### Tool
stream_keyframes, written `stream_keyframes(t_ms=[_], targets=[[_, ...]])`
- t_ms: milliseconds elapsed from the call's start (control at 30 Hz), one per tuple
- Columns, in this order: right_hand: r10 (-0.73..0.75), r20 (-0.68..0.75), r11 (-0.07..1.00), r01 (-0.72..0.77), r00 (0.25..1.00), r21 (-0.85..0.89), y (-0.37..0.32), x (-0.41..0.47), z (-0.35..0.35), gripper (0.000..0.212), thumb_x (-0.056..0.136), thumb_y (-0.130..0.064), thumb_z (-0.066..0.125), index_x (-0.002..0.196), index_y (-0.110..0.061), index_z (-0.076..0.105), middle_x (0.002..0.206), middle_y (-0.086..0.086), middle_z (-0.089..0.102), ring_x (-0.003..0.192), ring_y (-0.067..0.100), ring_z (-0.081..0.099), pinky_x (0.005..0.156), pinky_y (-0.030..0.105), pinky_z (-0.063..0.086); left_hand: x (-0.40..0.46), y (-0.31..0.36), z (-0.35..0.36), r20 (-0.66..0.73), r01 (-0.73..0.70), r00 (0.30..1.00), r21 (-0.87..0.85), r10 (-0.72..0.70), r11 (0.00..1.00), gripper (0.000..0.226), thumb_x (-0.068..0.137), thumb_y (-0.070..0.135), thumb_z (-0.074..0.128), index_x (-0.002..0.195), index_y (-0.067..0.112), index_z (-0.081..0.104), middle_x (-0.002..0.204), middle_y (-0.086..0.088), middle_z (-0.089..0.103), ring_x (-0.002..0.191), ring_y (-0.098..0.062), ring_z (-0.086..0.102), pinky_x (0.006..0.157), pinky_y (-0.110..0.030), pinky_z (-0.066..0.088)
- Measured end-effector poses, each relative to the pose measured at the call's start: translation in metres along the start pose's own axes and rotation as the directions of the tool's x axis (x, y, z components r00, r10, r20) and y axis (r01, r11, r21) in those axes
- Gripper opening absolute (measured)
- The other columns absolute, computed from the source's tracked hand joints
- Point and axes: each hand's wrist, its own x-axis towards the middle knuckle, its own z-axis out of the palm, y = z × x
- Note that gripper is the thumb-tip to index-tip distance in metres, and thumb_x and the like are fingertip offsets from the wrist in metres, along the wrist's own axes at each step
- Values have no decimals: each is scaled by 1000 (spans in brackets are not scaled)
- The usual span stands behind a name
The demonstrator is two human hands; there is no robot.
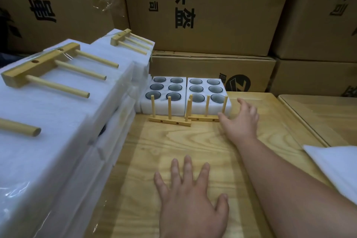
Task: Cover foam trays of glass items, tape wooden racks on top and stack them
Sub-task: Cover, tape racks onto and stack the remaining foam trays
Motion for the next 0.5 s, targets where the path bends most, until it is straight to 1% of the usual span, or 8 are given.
stream_keyframes(t_ms=[100, 133, 167, 233, 300, 400, 467, 500], targets=[[-139, 169, 990, 142, 976, -9, 19, 22, -7, 78, 73, -54, 80, 142, -43, 44, 151, -6, 27, 143, 21, 23, 114, 37, 28, 1, 0, -1, -16, -3, 1000, -6, 3, 1000, 91, 72, 81, 19, 154, 52, -6, 168, 6, -20, 153, -27, -24, 109, -66, -24], [-164, 216, 985, 171, 963, -14, 22, 27, -6, 80, 70, -57, 81, 141, -45, 45, 153, -8, 25, 145, 21, 22, 115, 37, 28, 1, 1, -3, -39, -18, 999, 0, 18, 1000, 88, 71, 80, 24, 154, 56, 5, 170, 3, -9, 155, -31, -13, 112, -64, -17], [-178, 257, 982, 190, 950, -22, 23, 31, -5, 82, 68, -60, 81, 141, -46, 44, 154, -10, 22, 146, 22, 24, 116, 38, 29, 1, 2, -8, -53, -25, 998, 24, 26, 999, 82, 68, 79, 32, 149, 60, 28, 170, -2, 14, 155, -38, 10, 114, -63, -4], [-168, 319, 980, 193, 933, -47, 22, 37, -2, 87, 66, -68, 76, 143, -47, 41, 157, -12, 20, 143, 24, 34, 117, 44, 33, -3, 2, -10, -13, -54, 998, -3, 54, 999, 73, 58, 77, 45, 121, 49, 70, 141, -7, 61, 129, -38, 58, 100, -64, 23], [-159, 339, 974, 203, 927, -98, 20, 41, 2, 82, 69, -74, 66, 142, -50, 38, 157, -10, 25, 138, 25, 43, 115, 46, 34, -1, 5, -8, -66, -61, 996, 45, 64, 997, 73, 54, 77, 48, 110, 41, 78, 127, -6, 71, 115, -35, 68, 93, -61, 28], [-189, 314, 958, 245, 930, -148, 16, 37, 4, 63, 83, -64, 57, 140, -51, 35, 148, -6, 45, 134, 24, 48, 108, 45, 36, -1, 3, -9, -38, -52, 998, -31, 51, 998, 73, 58, 76, 46, 120, 47, 72, 139, -5, 63, 127, -37, 60, 100, -63, 23], [-188, 283, 966, 229, 940, -119, 16, 28, 0, 51, 86, -57, 57, 132, -50, 36, 137, -3, 56, 126, 27, 54, 102, 43, 42, -1, 2, -11, 3, -22, 1000, -66, 22, 998, 81, 67, 79, 35, 146, 61, 36, 168, 2, 20, 155, -35, 15, 113, -63, -1], [-176, 270, 972, 211, 947, -104, 16, 23, -3, 48, 86, -54, 57, 129, -49, 37, 133, -2, 59, 123, 28, 56, 99, 42, 46, 2, 0, -6, -6, -11, 1000, -38, 11, 999, 86, 69, 81, 27, 152, 61, 12, 170, 6, -6, 156, -30, -9, 112, -64, -15]])
